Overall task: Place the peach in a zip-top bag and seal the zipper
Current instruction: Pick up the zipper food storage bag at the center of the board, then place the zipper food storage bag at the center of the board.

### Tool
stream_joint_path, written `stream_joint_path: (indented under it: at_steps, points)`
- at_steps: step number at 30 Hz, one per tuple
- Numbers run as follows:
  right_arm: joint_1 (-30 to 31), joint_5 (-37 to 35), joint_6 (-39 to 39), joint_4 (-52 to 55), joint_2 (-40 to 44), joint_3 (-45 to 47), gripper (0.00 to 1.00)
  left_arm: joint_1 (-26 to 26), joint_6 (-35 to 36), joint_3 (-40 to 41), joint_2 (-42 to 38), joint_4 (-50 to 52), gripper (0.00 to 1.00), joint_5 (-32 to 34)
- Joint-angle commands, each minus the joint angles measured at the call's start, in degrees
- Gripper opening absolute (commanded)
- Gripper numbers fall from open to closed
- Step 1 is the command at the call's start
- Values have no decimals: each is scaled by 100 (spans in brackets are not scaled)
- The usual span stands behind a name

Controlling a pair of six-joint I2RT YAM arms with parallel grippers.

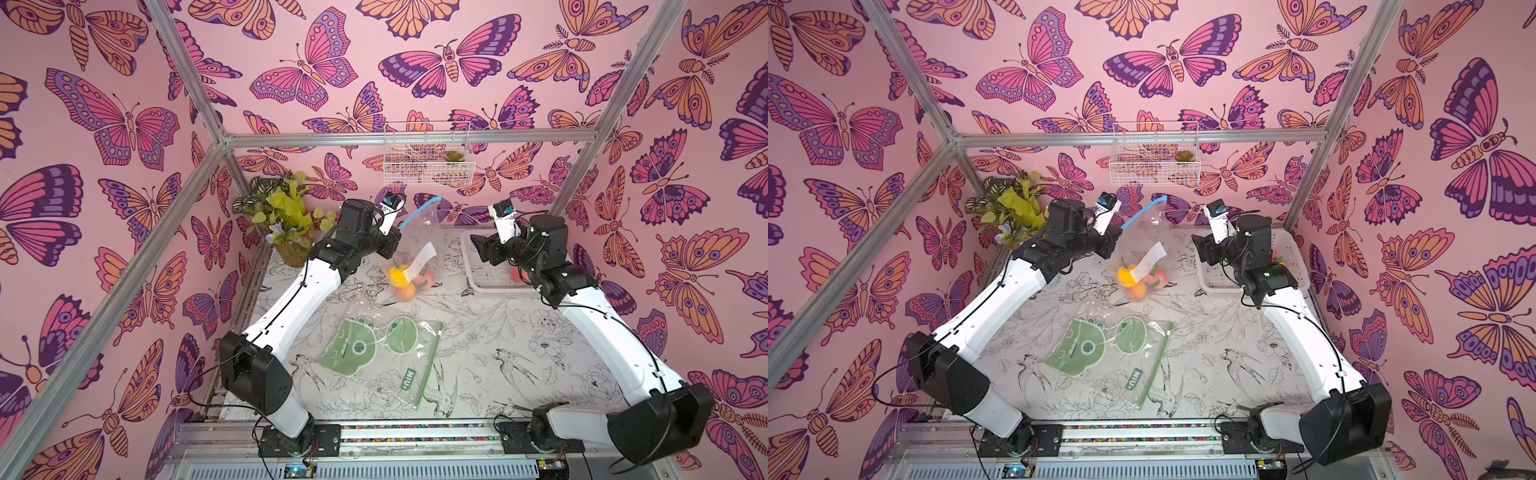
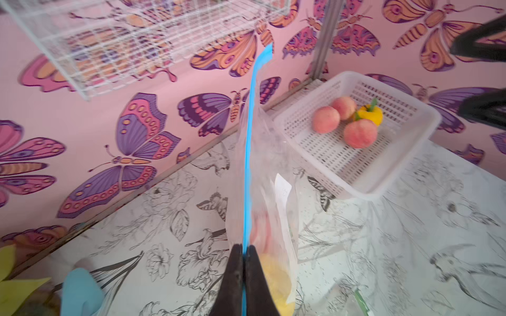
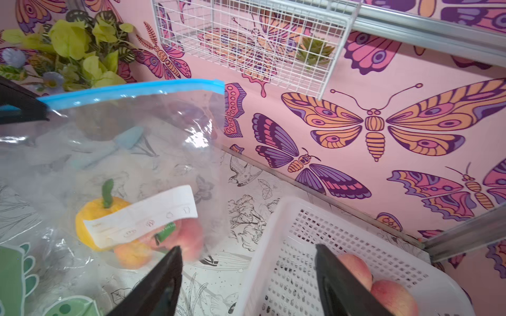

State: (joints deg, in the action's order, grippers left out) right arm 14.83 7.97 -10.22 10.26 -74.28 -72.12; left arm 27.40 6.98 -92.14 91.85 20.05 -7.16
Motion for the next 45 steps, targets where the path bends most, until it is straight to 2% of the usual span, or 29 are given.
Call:
stream_joint_path:
  at_steps: [1,8,14,19,26,30,35,40,45]
  points:
    - [42,-417,165,-161,80,31,77,-23,-226,231,-282,-539,0,1033]
    - [38,-457,221,-86,61,38,77,-24,-390,493,-283,-816,0,2425]
    - [41,-428,283,-33,80,114,77,7,-672,657,-33,-811,0,2616]
    - [38,-476,336,-15,174,247,77,119,-1330,844,159,-824,0,2114]
    - [38,-423,446,34,409,511,77,355,-2886,940,748,-998,0,1306]
    - [41,-403,486,103,588,659,77,536,-3453,926,1129,-1416,0,909]
    - [38,-463,494,202,849,808,77,726,-3878,658,1660,-1748,0,557]
    - [38,-538,464,304,1086,918,77,852,-4051,244,2326,-2019,0,-93]
    - [38,-603,441,403,1272,1001,77,884,-4150,-115,2884,-2205,0,-127]
